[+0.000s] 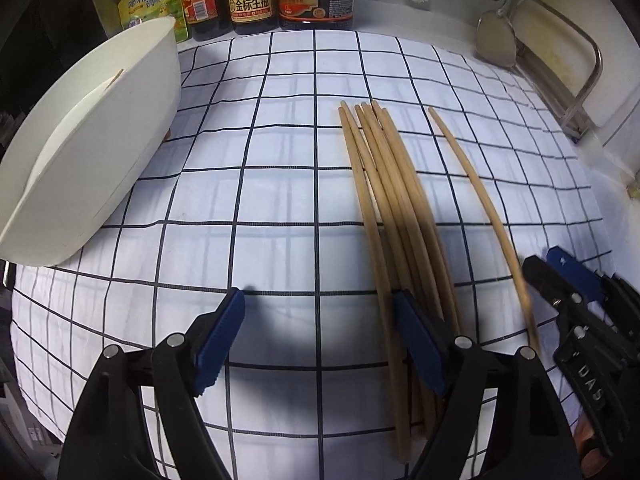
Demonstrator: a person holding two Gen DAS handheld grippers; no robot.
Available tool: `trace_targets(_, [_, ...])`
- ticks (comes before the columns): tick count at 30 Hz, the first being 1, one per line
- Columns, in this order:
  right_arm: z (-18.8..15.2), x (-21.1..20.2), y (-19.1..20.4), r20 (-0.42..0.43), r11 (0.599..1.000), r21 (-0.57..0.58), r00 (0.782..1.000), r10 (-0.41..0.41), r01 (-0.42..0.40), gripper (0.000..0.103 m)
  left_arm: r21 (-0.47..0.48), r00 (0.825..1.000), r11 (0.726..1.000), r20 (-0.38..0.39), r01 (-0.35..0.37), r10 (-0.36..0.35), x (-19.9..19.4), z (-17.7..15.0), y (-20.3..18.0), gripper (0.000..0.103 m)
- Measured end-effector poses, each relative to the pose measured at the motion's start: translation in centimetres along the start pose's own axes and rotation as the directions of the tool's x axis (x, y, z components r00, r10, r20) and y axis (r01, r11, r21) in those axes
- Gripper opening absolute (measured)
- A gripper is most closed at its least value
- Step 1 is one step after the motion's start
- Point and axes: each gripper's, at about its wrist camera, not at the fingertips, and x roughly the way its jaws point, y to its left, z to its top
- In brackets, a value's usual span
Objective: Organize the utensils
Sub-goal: 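Lower both tools toward single chopsticks at the bundle's edge, then close the left tool on one chopstick while the right tool grasps another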
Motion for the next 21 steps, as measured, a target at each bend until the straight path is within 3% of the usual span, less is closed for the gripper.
trace_targets(18, [0.0, 1.3, 1.9, -0.010, 0.994, -0.112, 1.000, -0.019, 0.018, 0.032, -0.039, 0.998, 0.999, 0.047, -0.036, 0.038, 0.6, 1.1, 1.6, 0.079])
trace_targets(21, [-0.1, 1.4, 2.1, -0.007, 0.993, -0.117, 1.000, -0.019, 0.018, 0.032, -0.026, 0.998, 0.999, 0.056, -0.021, 0.023, 0.6, 1.3, 1.4, 0.070])
